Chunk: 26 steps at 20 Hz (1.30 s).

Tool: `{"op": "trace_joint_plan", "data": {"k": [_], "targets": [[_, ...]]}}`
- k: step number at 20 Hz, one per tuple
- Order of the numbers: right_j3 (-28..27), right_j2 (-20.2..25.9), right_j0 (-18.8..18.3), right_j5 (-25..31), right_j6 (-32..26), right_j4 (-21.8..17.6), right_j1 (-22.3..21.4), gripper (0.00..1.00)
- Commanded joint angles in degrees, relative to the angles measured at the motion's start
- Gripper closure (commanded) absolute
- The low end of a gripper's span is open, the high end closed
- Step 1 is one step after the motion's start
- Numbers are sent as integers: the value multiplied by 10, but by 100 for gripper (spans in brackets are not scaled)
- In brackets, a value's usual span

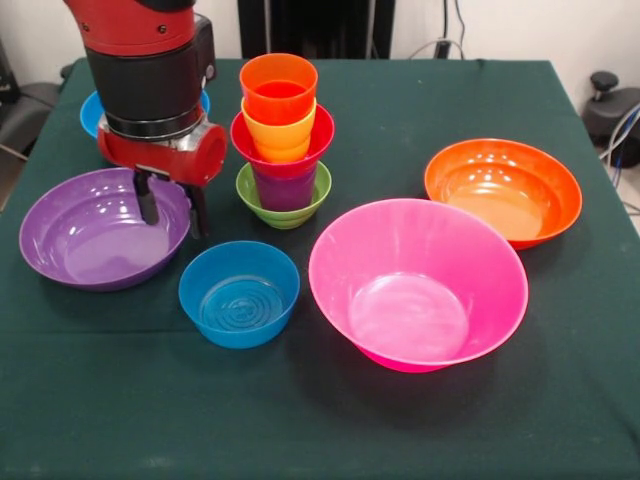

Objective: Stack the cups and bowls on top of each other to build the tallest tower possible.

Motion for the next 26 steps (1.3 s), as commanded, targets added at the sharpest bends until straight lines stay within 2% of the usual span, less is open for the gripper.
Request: {"op": "trace_joint_plan", "data": {"k": [1,15,26], "targets": [[-3,5,24,9,-98,-24,38,0],[-83,2,36,24,-106,-25,87,0],[-105,-2,38,31,-97,-17,95,0]]}}
